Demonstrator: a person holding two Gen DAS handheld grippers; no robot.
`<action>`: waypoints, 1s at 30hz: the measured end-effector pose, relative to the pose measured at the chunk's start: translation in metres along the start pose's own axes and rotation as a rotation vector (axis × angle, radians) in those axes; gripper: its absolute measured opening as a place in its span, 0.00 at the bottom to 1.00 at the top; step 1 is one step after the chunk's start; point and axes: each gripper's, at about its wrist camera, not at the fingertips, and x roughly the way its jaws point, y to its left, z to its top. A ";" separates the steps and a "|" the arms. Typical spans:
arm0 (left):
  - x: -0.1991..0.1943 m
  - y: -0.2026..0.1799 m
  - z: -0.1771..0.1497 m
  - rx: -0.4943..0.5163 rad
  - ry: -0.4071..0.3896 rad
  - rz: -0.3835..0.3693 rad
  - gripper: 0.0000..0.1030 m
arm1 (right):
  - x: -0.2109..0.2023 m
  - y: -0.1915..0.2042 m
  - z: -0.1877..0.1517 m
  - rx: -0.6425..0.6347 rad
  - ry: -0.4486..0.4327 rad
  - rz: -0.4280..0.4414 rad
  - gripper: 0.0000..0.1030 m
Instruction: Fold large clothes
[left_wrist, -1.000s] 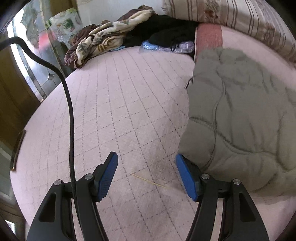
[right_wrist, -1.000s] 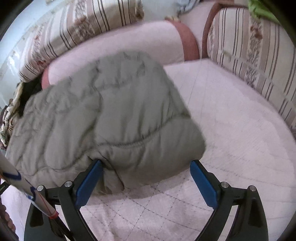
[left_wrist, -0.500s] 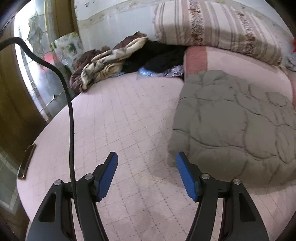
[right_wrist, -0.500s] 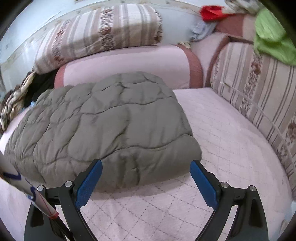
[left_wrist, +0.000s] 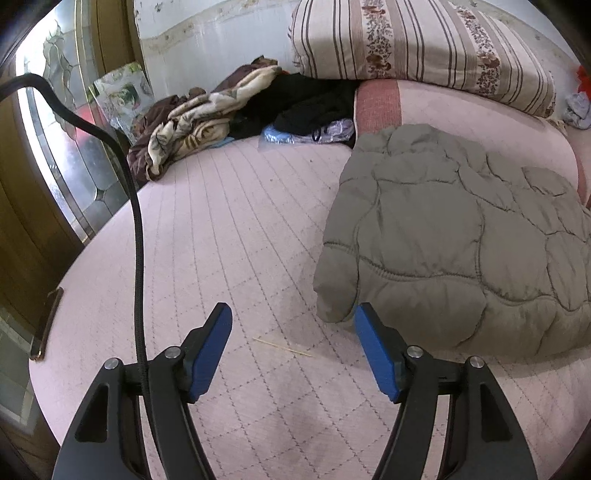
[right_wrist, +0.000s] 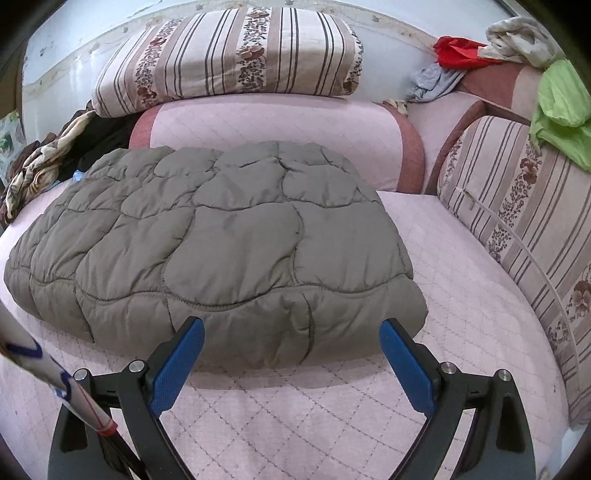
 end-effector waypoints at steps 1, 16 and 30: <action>0.002 0.001 0.000 -0.006 0.010 -0.010 0.66 | 0.000 -0.001 0.001 0.003 -0.001 0.000 0.95; 0.015 0.010 0.038 -0.011 0.057 -0.137 0.73 | 0.025 -0.077 0.048 0.252 0.058 0.058 0.95; 0.194 -0.002 0.089 -0.099 0.482 -0.727 0.92 | 0.199 -0.151 0.041 0.574 0.452 0.605 1.00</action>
